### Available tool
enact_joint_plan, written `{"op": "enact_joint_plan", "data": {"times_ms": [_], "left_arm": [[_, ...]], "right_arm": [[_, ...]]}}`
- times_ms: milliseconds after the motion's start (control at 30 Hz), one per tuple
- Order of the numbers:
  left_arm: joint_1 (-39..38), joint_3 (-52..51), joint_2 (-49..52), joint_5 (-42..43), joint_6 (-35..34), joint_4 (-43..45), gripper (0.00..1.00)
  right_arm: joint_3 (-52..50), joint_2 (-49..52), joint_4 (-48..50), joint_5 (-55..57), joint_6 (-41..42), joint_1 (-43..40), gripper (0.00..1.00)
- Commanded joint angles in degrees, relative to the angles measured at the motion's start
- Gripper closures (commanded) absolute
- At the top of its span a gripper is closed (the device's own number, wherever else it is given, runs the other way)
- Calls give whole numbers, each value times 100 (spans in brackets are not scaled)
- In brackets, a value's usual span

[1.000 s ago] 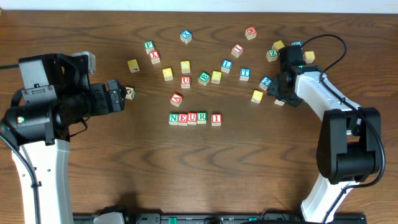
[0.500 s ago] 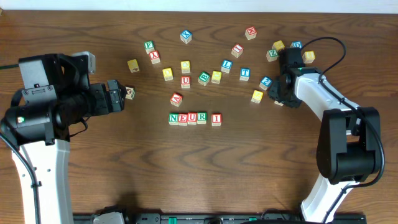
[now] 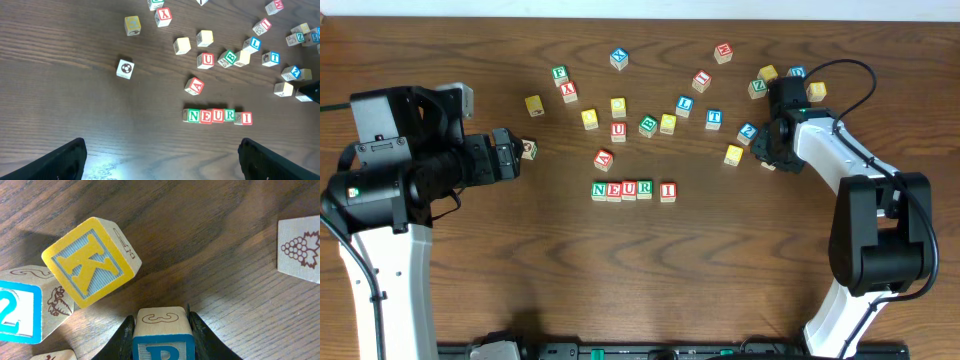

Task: Spell out NEURIPS
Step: 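Lift the P block and carry it left toward the NEURI row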

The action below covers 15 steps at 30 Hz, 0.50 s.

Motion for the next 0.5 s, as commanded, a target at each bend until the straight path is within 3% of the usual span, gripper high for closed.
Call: {"op": "enact_joint_plan", "data": {"times_ms": [0,467], "left_arm": [[24,92,-26,42,59,-13,5],[24,92,-26,42,59,-13,5]], "right_arm": [[87,-9,-127,-96,-26,50,78],[304,-1480,-922,-192,-308,243,76]]}}
